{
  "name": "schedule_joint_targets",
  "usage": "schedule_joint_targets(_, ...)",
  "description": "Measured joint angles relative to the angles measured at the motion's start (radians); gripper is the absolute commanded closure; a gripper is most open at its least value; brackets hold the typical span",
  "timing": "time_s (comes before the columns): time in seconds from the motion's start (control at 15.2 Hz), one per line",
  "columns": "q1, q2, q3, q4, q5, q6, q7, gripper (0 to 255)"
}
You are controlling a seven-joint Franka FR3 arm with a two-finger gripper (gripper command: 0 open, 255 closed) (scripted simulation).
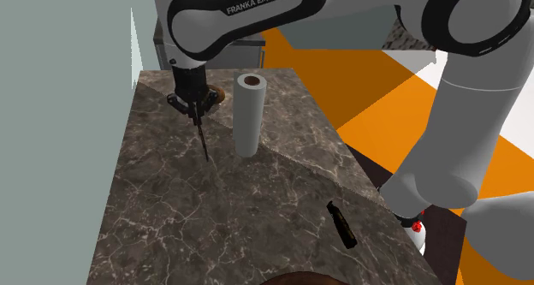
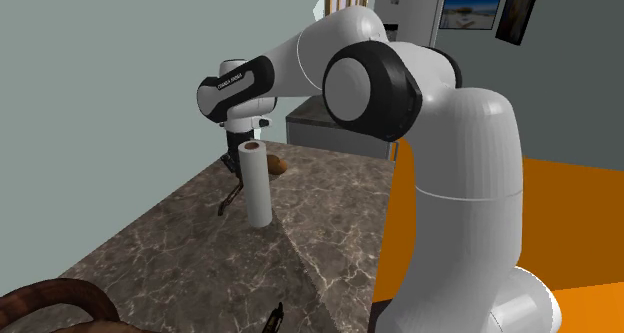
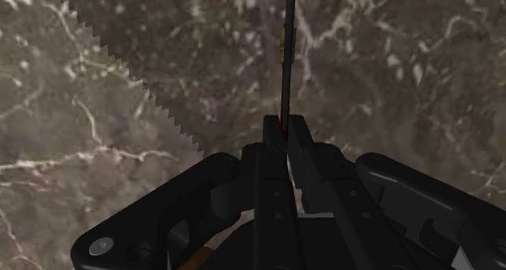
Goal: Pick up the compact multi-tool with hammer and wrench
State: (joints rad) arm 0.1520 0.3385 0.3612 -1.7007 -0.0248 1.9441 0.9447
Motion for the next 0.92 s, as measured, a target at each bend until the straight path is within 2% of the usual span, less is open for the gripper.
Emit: schedule_joint_targets(0.92,-0.001,-0.038,0.006,0.128,0.013,-0.164,0.002,255)
